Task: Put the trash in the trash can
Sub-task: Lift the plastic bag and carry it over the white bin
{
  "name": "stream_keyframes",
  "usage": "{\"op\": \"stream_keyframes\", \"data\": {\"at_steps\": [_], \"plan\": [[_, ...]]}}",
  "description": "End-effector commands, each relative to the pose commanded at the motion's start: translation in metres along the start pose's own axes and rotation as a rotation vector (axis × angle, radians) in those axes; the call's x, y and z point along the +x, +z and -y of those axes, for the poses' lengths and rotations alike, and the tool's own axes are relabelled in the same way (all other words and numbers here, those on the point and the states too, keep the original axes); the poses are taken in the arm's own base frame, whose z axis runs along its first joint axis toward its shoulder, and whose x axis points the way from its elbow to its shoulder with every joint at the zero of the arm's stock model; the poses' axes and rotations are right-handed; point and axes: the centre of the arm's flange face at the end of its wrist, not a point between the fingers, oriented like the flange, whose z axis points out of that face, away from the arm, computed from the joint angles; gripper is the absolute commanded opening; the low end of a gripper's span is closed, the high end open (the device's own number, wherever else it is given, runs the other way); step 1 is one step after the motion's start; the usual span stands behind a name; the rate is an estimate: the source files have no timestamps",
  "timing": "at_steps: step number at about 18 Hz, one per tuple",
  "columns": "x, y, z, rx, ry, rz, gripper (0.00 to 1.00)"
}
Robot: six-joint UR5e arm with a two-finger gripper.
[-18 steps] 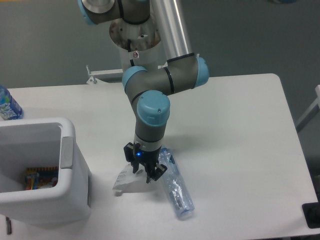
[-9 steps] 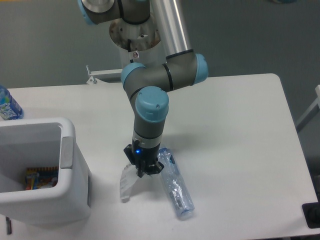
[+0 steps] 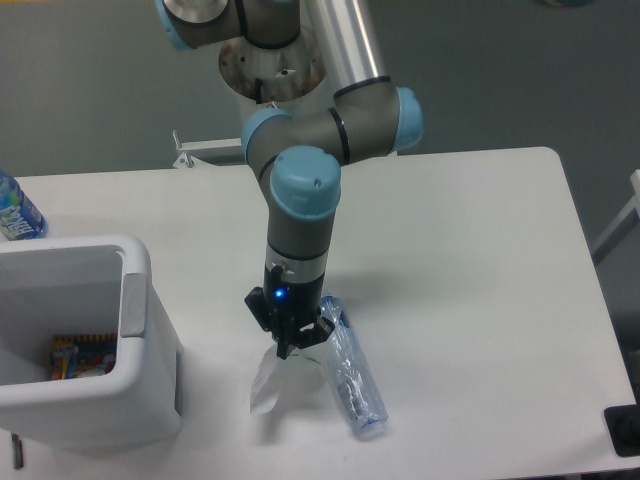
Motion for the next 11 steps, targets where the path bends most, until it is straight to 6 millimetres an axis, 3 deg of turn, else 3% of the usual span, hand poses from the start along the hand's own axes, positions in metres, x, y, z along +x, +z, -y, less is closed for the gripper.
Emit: {"op": "stream_keyframes", "data": {"at_steps": [7, 11], "plan": [[-0.022, -0.113, 0.062, 0.221, -0.262, 0.082, 0.0], [-0.018, -0.154, 0.09, 0.304, -0.391, 0.094, 0.0]]}}
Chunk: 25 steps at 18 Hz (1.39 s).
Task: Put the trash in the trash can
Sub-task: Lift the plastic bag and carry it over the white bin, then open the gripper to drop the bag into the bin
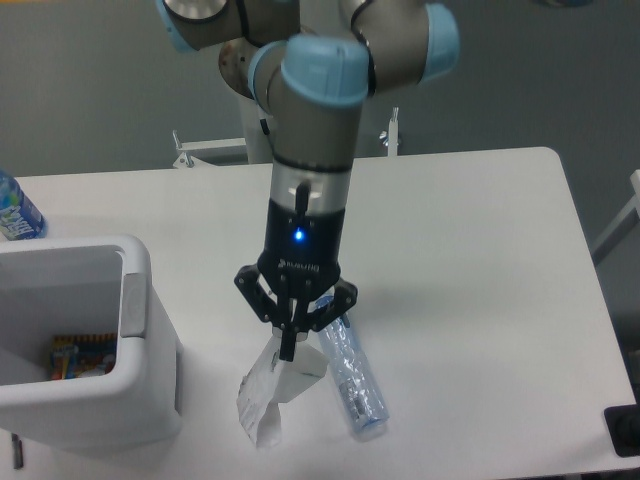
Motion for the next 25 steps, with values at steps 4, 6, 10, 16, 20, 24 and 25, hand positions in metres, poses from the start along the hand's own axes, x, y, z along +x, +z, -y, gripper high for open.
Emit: {"op": "stream_keyframes", "data": {"at_steps": [4, 6, 10, 16, 20, 24, 25], "plan": [[0.044, -0.039, 0.012, 0.053, -0.015, -0.023, 0.0], [0.074, -0.056, 0.009, 0.065, -0.016, -0.05, 0.0], [0.143, -0.042, -0.009, 0.02, 0.041, -0.13, 0.0], [0.199, -0.011, -0.035, -0.053, 0.094, -0.207, 0.0], [0.213, -0.009, -0.048, -0.073, 0.117, -0.227, 0.46], [0.215, -0.01, -0.046, -0.068, 0.112, -0.234, 0.87], [0.215, -0.01, -0.046, -0.066, 0.11, -0.234, 0.92]]}}
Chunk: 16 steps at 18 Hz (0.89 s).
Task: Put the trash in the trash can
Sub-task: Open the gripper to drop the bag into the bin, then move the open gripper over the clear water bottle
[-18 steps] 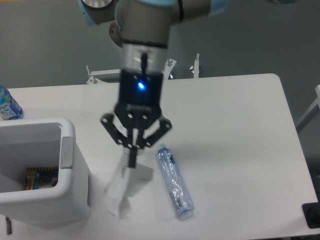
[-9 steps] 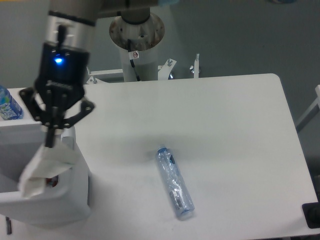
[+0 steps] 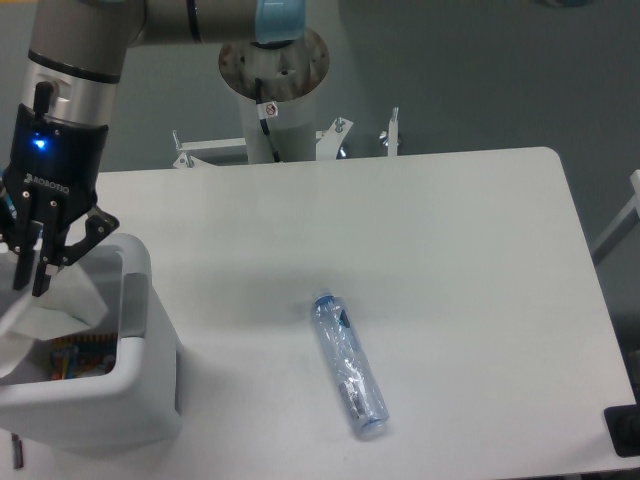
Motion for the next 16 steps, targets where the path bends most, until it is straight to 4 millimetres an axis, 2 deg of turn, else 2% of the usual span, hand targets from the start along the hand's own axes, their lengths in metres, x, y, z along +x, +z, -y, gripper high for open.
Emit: {"op": "stream_keyframes", "data": {"at_steps": [6, 9, 11, 14, 16], "plan": [[0.001, -0.006, 0.005, 0.012, -0.041, 0.004, 0.99], [-0.017, -0.004, 0.001, 0.005, -0.107, 0.022, 1.0], [-0.046, -0.007, -0.001, 0.006, -0.167, 0.053, 1.0], [-0.096, -0.022, 0.001, 0.032, -0.242, 0.109, 1.0], [-0.128, -0.024, 0.0, 0.035, -0.278, 0.139, 1.0]]}}
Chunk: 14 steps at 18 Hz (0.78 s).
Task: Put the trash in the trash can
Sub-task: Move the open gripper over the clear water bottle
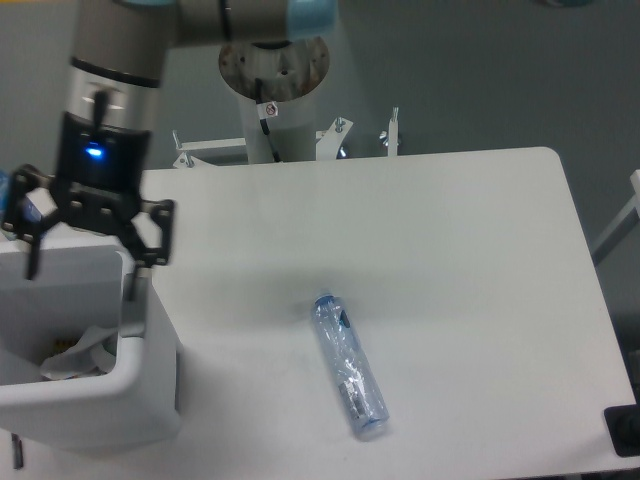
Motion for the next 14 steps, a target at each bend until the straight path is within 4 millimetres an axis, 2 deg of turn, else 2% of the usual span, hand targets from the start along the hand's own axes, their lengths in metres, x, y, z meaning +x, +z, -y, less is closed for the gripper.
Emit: {"op": "stream_keyframes", "data": {"at_steps": [2, 4, 9, 14], "plan": [[-0.03, 0.002, 0.007, 0.006, -0.031, 0.029, 1.0], [-0.051, 0.003, 0.016, 0.015, -0.053, 0.047, 1.0], [-0.093, 0.052, 0.013, -0.051, -0.097, 0.053, 1.0], [-0.143, 0.068, 0.003, -0.11, -0.141, 0.098, 1.0]]}}
